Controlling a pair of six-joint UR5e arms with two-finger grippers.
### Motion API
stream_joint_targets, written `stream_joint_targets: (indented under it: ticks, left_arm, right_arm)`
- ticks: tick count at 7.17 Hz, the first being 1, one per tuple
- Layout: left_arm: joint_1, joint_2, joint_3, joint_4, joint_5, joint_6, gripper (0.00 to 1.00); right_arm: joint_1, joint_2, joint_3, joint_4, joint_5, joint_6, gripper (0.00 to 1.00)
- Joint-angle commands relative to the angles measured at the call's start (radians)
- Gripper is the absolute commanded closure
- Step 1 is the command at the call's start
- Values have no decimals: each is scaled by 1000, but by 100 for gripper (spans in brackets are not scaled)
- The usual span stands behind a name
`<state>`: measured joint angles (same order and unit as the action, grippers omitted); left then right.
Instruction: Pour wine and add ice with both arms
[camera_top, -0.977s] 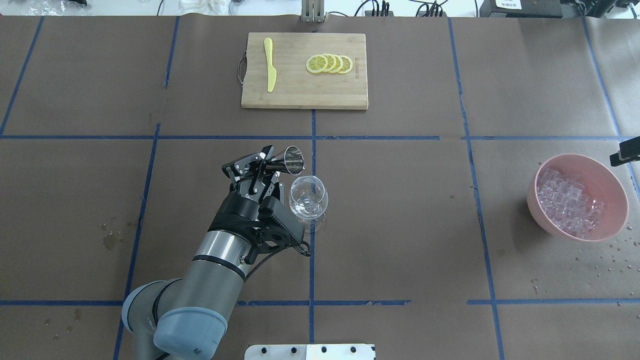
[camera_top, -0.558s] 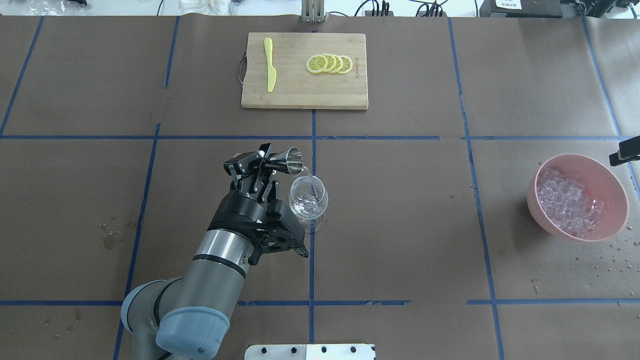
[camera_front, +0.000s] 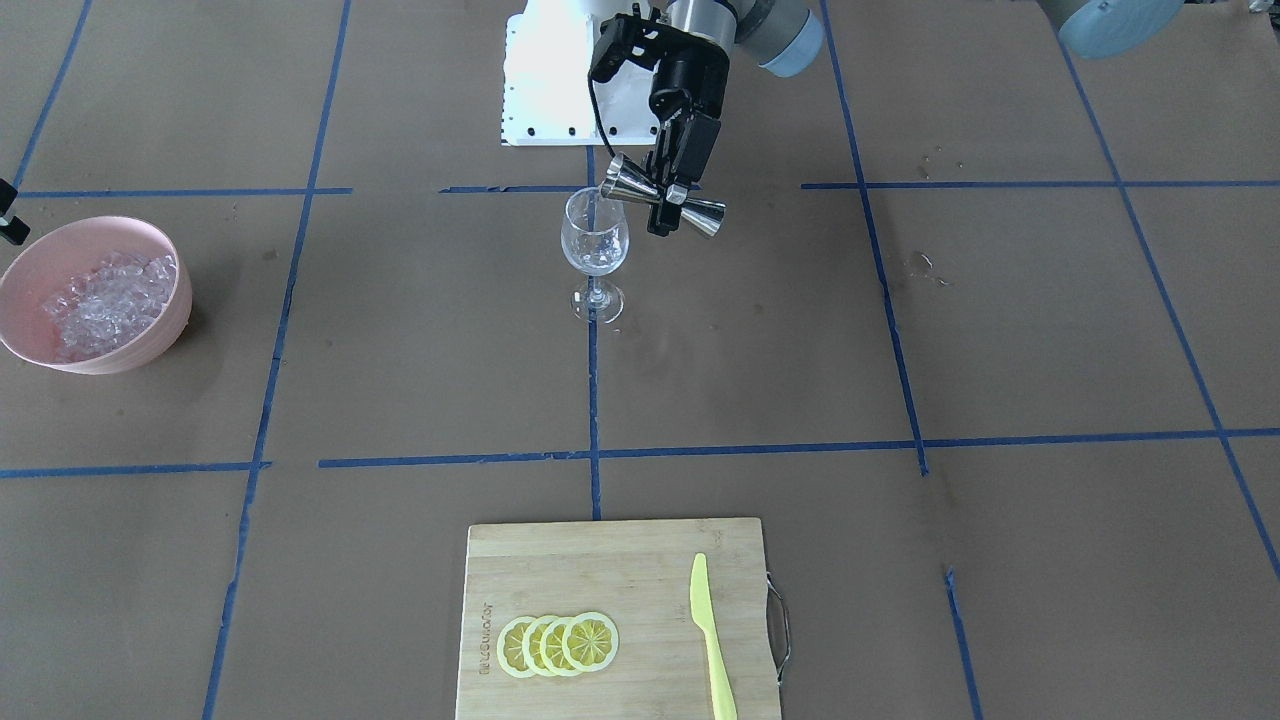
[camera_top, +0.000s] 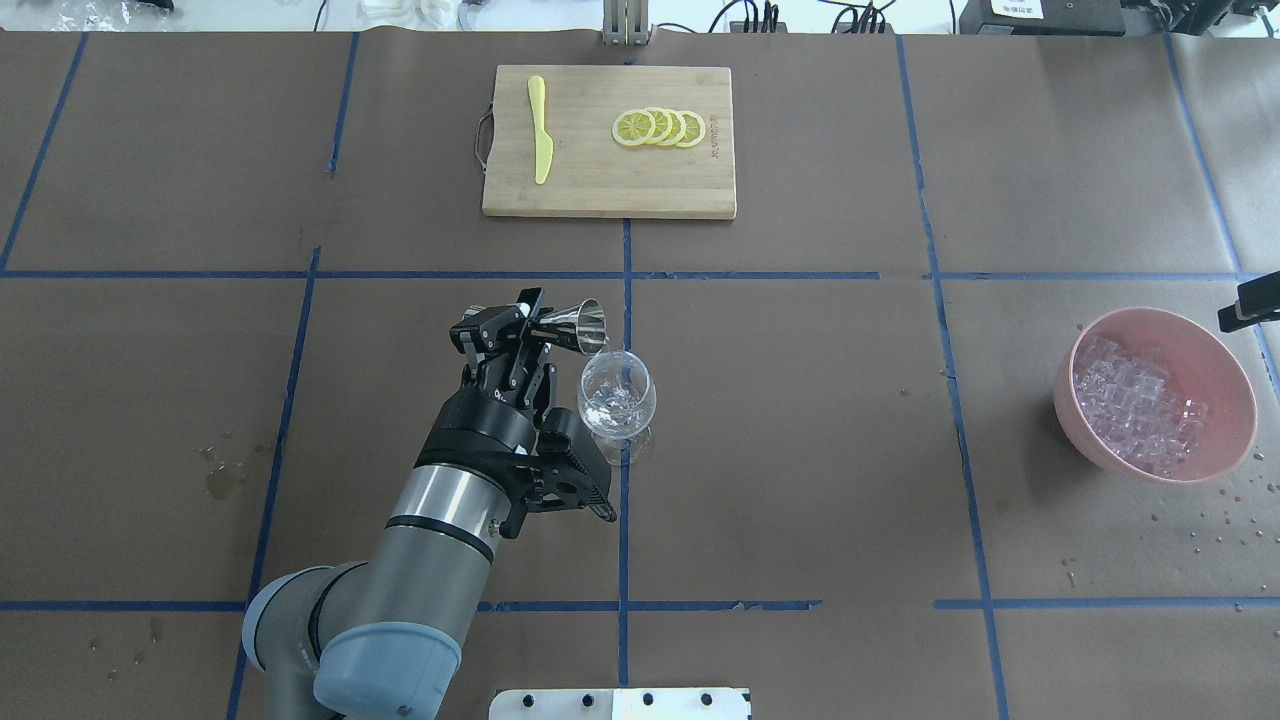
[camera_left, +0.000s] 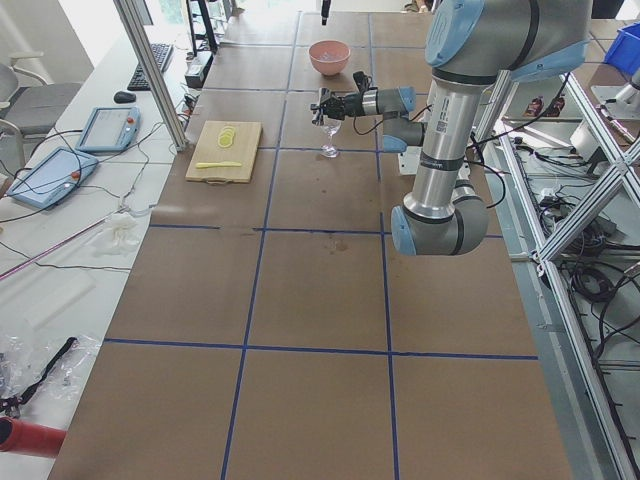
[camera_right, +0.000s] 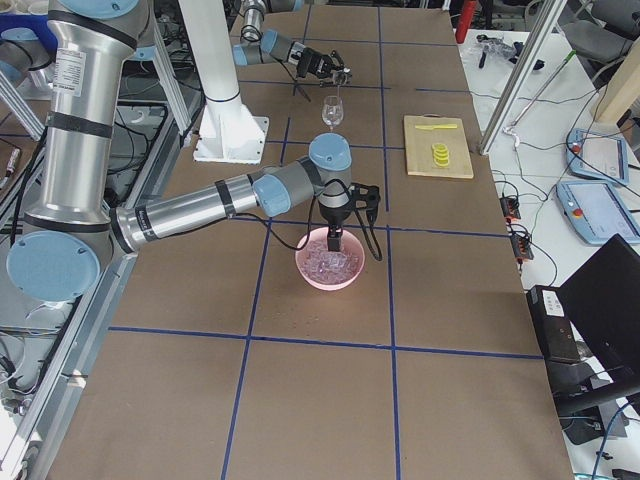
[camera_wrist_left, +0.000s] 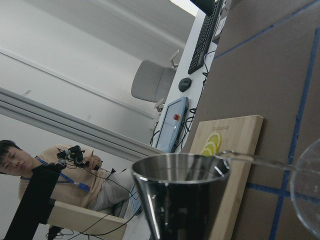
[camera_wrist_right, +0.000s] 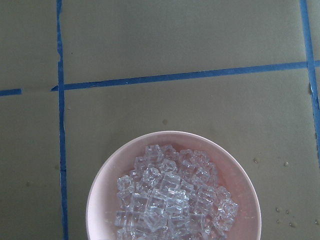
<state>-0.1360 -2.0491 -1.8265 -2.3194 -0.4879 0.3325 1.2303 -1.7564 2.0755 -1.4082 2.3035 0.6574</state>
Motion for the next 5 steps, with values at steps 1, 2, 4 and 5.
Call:
stream_joint_targets:
  ticks: [1,2,4,5]
  left_arm:
    - [4,4,3,0,0,16,100]
    - [4,7,4,0,0,48,100]
    - [6,7,6,0,26,143,100]
    - [7,7,3,0,29,183,100]
  right_arm:
    - [0,0,0,0,2,1,0]
    - [0,0,0,0,4,1,0]
    - [0,0,0,0,7,1,0]
    - [0,0,0,0,7,2,0]
